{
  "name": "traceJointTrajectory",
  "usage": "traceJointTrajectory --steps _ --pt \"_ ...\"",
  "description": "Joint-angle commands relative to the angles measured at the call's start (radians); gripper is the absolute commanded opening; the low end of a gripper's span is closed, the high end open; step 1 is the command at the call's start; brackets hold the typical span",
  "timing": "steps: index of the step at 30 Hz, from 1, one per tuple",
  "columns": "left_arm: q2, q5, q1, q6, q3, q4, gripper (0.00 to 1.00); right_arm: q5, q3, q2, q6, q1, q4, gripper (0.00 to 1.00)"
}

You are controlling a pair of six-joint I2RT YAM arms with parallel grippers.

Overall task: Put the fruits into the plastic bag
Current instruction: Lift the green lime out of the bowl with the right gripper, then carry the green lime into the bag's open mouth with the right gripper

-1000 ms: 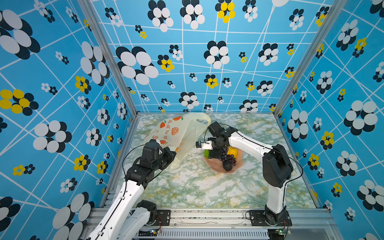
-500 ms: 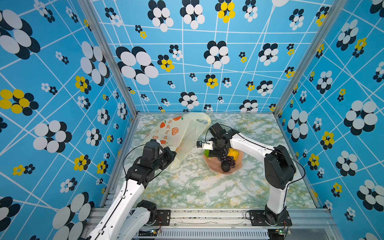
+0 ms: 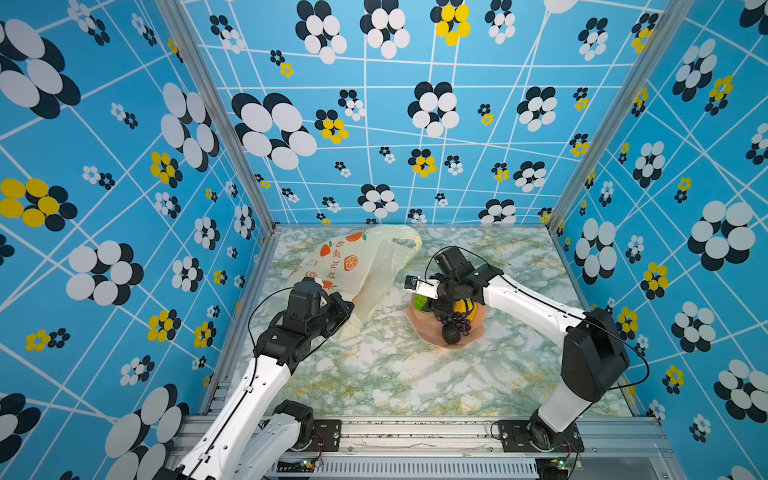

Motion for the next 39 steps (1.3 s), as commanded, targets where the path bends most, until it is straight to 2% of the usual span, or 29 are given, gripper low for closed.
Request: traceJointTrajectory --steps 1,9,16,20,26,31,33,36,39 --pt "0.007 -0.006 -0.015 0.016 0.03 0.015 0.0 -0.072 -0.049 -0.095 0.122 -0.026 0.075 0.47" --pt "0.022 -0.033 -0.057 0.011 0.041 0.02 0.0 -0.197 -0.187 -0.31 0.532 -0.089 0.348 0.46" --pt "0.034 -0.057 -0.096 0.008 0.051 0.026 0.0 -0.245 -0.21 -0.382 0.833 -0.096 0.531 0.46" --pt "0.035 -0.071 -0.116 0.004 0.054 0.03 0.0 -0.247 -0.207 -0.379 1.091 -0.095 0.667 0.45" --pt "0.025 -0.089 -0.135 0.0 0.054 0.026 0.0 -0.226 -0.197 -0.301 1.567 -0.095 0.869 0.4" --pt "-0.003 -0.105 -0.139 -0.02 0.049 0.024 0.0 -0.245 -0.125 -0.2 1.829 -0.09 0.873 0.4" --pt "-0.018 -0.115 -0.14 -0.03 0.046 0.023 0.0 -0.263 -0.076 -0.156 1.911 -0.085 0.808 0.39" --pt "-0.033 -0.124 -0.14 -0.036 0.044 0.018 0.0 -0.314 -0.013 -0.079 2.006 -0.072 0.765 0.39" --pt "-0.046 -0.13 -0.139 -0.039 0.042 0.014 0.0 -0.341 0.056 -0.003 2.05 -0.049 0.674 0.38"
